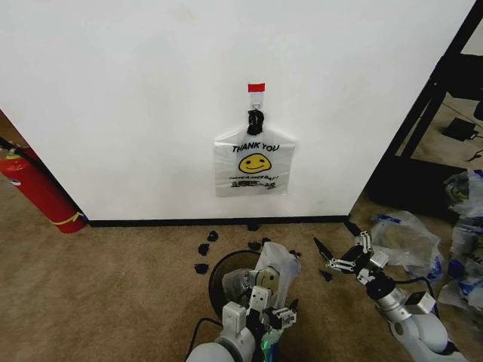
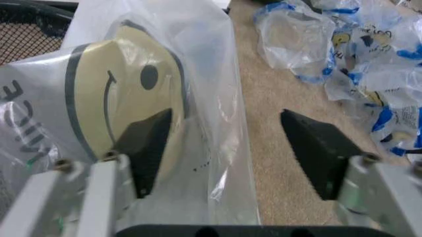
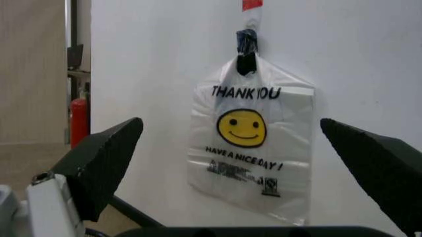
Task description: Pick up the garbage bag from the wall and place it over the trash bin.
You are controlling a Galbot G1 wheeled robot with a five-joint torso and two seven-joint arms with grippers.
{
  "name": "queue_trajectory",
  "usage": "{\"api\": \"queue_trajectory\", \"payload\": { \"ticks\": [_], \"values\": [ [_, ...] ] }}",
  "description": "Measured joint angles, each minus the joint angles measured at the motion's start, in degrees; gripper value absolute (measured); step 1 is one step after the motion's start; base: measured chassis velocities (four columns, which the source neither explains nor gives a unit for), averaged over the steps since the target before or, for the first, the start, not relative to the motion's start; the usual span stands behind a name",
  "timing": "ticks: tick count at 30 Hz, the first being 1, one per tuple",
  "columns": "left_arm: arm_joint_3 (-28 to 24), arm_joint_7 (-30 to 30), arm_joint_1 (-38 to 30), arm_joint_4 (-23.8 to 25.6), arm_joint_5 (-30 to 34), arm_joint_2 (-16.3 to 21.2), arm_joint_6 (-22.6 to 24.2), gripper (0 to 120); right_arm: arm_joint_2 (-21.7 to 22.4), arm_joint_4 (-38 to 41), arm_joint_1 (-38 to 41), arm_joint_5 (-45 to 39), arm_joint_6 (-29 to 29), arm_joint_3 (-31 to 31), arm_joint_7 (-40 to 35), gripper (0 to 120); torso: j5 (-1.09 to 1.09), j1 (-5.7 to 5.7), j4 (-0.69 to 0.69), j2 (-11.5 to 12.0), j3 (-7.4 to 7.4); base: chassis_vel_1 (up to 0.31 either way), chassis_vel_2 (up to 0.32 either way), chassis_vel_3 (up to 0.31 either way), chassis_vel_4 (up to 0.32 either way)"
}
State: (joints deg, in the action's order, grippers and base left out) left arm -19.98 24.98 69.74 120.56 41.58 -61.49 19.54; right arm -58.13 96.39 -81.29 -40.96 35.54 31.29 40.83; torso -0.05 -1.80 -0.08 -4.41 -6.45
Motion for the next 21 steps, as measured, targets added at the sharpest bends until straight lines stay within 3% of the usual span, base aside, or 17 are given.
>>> {"api": "queue_trajectory", "payload": {
  "ticks": [11, 16, 21],
  "values": [
    [0.58, -0.28, 0.13, -0.45, 0.07, -0.74, -0.29, 27, -0.60, -0.30, -0.12, 0.57, 0.11, -0.38, 0.07, 100, 0.00, 0.00, 0.00, 0.00, 0.00, 0.000, 0.000, 0.000, 0.000],
    [3.39, -0.46, 0.48, -0.22, 0.15, -0.85, -0.37, 4, -0.69, -0.13, -0.37, 0.82, 0.15, -0.42, 0.32, 100, 0.00, 0.00, 0.00, 0.00, 0.00, 0.000, 0.000, 0.000, 0.000],
    [6.32, -0.58, 1.11, 0.88, 1.33, -0.11, -0.33, 0, -0.43, -0.71, -0.47, 0.55, -0.13, -0.59, 1.79, 100, 0.00, 0.00, 0.00, 0.00, 0.00, 0.000, 0.000, 0.000, 0.000]
  ]
}}
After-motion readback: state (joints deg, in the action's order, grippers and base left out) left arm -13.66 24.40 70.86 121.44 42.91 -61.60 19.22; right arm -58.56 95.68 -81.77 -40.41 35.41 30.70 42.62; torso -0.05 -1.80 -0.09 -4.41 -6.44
